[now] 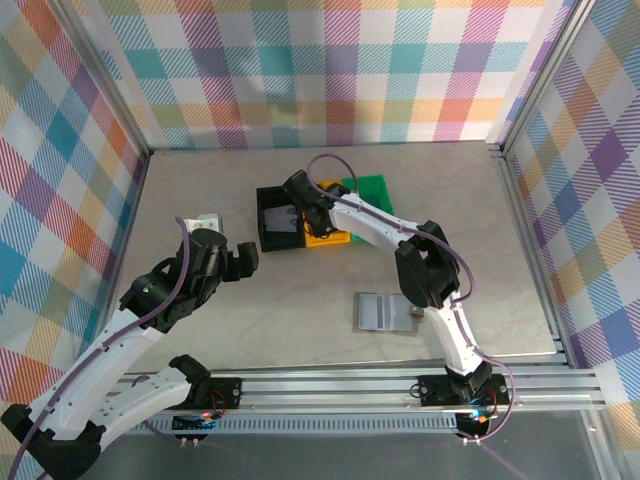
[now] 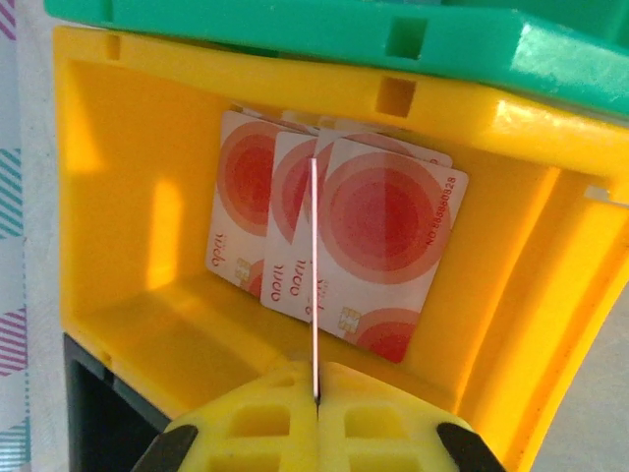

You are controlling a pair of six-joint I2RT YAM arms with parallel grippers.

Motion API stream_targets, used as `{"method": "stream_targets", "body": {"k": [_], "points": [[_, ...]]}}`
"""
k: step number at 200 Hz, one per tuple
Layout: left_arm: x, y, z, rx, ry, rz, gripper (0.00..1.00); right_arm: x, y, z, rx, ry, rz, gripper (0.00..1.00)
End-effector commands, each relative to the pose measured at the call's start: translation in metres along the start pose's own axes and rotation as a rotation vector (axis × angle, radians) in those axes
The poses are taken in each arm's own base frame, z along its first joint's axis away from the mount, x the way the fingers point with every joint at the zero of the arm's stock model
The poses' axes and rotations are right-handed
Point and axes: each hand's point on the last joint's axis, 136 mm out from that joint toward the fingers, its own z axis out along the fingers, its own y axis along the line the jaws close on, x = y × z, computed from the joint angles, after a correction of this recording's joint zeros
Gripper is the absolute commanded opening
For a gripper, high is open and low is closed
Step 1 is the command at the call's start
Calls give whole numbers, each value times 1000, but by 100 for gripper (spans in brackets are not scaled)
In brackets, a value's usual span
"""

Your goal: Take the credit cards out of the card holder

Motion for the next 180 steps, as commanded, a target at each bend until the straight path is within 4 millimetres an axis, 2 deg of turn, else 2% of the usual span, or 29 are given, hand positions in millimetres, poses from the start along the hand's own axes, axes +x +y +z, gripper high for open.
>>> {"method": "stream_targets", "body": {"k": [1, 61, 180], "points": [[0, 8, -1, -24, -10, 5, 100, -4, -4, 6, 25, -33, 20, 0], [0, 8, -2, -22, -13, 5, 100, 0, 2, 14, 4, -35, 19, 0], [0, 7, -3, -17, -13, 8, 100, 5, 4, 43, -42, -42, 16, 0]]}}
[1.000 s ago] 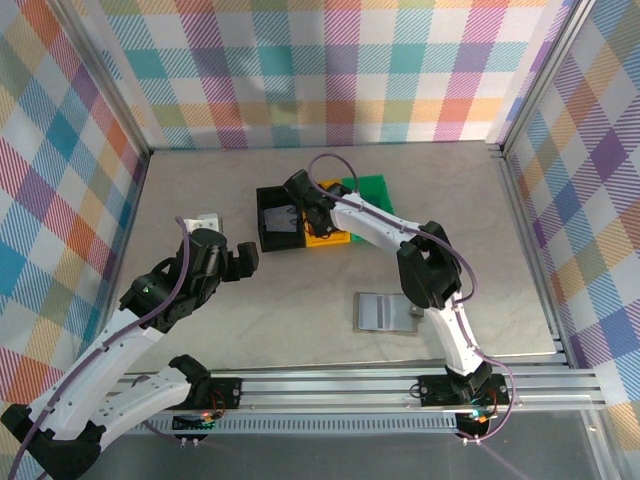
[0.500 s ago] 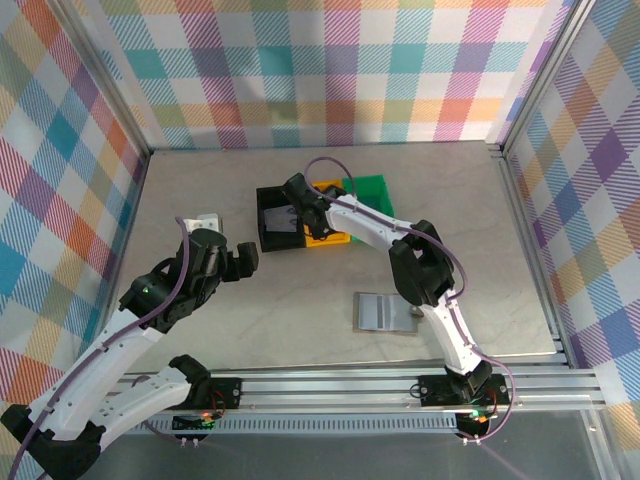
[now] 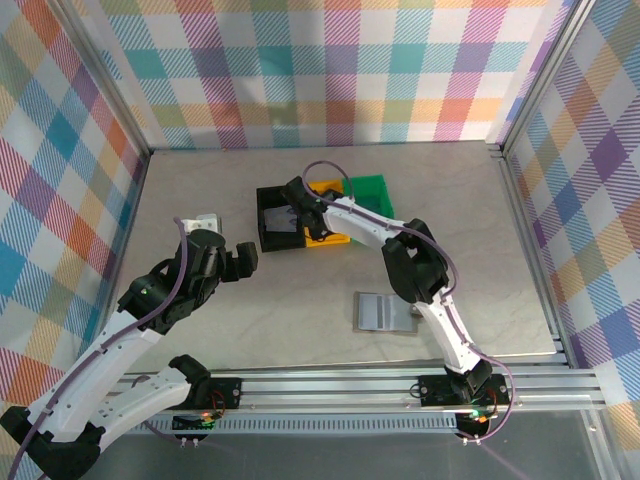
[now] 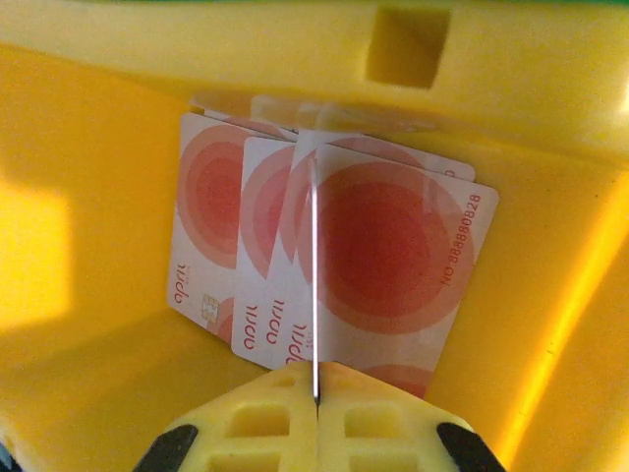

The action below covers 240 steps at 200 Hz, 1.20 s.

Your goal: Take the credit cards out of the card holder

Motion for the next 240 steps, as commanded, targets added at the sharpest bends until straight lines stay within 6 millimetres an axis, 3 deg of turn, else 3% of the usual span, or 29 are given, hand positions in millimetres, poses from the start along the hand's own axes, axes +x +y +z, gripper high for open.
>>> {"method": "stream_targets", "body": {"k": [1, 76, 124, 240], "points": [[1, 7, -1, -22, -6, 10, 100, -3, 8, 4, -39, -18, 8, 0], [1, 6, 0, -23, -3, 14, 100, -2, -1, 15, -42, -22, 7, 0], [1, 6, 1, -22, 0, 17, 100, -3, 0, 7, -37, -13, 11, 0], [2, 5, 2, -19, 8, 24, 100, -1, 6, -7, -42, 22, 8, 19]]}}
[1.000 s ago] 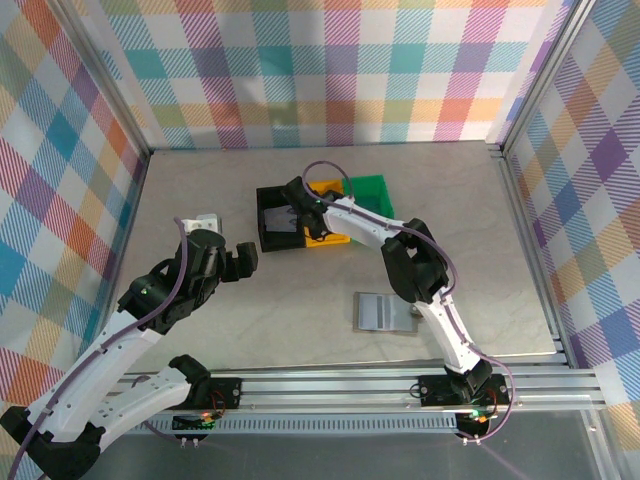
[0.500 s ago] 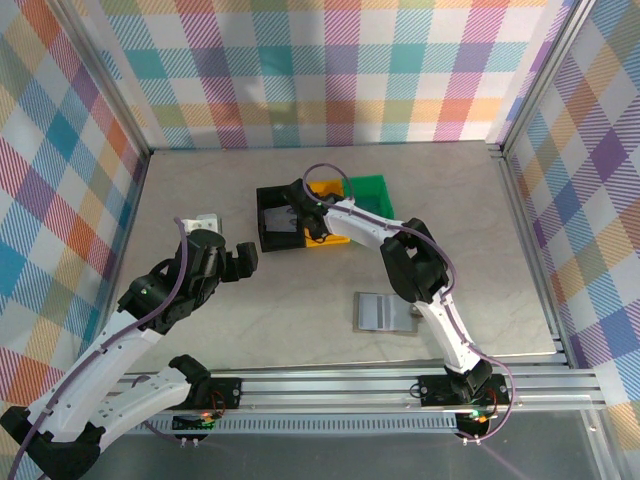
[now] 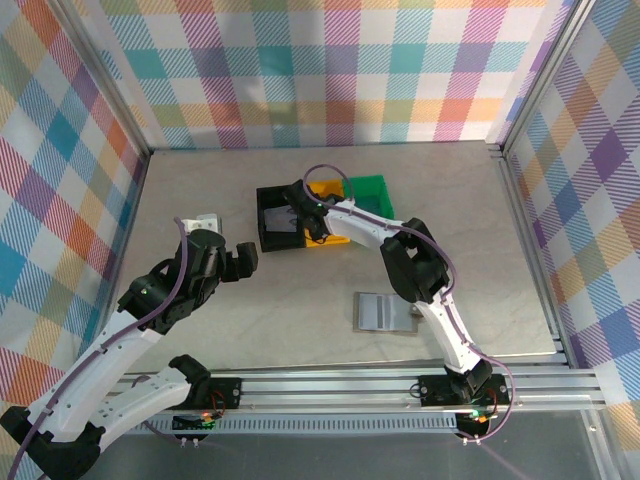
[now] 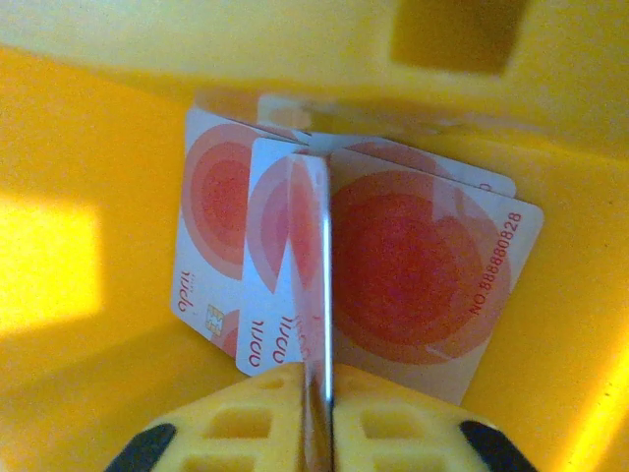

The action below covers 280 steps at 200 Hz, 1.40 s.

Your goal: Take the credit cards out of the card holder

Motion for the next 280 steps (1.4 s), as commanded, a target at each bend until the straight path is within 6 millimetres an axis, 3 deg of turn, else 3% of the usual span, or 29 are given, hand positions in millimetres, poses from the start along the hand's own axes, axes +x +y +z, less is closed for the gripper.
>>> {"method": "stream_targets", "body": {"k": [1, 103, 195, 280], "points": [[2, 5, 2, -18, 7, 20, 100, -2, 6, -18, -2, 16, -7, 19], [3, 3, 4, -16, 15, 24, 100, -2, 19, -38, -15, 46, -11, 37], [4, 2, 5, -17, 20, 29, 100, -4, 24, -50, -17, 59, -25, 43], [5, 2, 7, -16, 32, 32, 100, -12, 68, -119, -140, 110, -139, 54]]}}
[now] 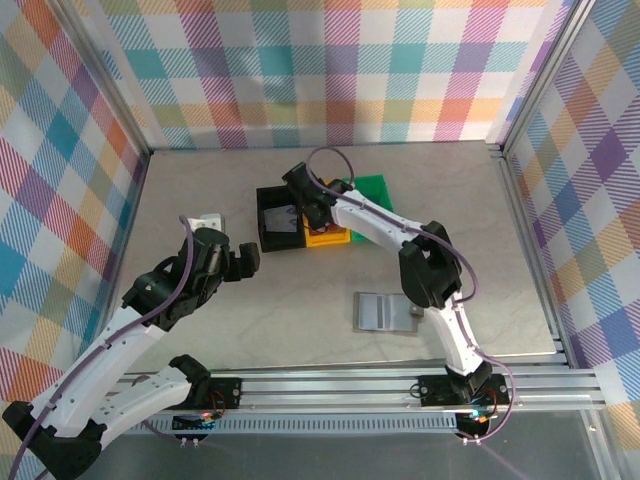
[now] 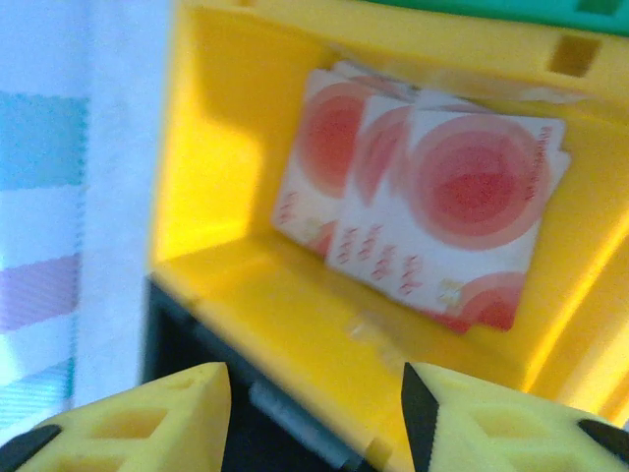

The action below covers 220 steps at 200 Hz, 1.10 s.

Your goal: Take the credit cards out of the card holder

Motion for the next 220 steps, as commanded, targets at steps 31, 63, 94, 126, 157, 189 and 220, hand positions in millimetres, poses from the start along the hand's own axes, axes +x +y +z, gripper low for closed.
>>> {"method": "stream_targets", "body": {"k": [31, 63, 94, 126, 157, 189, 220], "points": [[4, 3, 2, -7, 19, 18, 100, -15, 36, -81, -88, 6, -158, 64], [8, -2, 6, 7, 50, 31, 100, -31, 21, -111, -105, 4, -280, 75], [16, -11, 10, 42, 100, 44, 100, -51, -24, -139, -54, 20, -458, 75], [28, -31, 7, 101, 192, 50, 100, -71, -97, -161, 57, 71, -619, 75], [50, -53, 3, 155, 341, 43, 100, -72, -177, -166, 198, 207, -743, 74], [79, -63, 4, 184, 465, -22, 100, -57, -243, -163, 302, 337, -785, 74], [95, -61, 8, 162, 480, -53, 100, -43, -273, -159, 388, 358, -869, 74]]}}
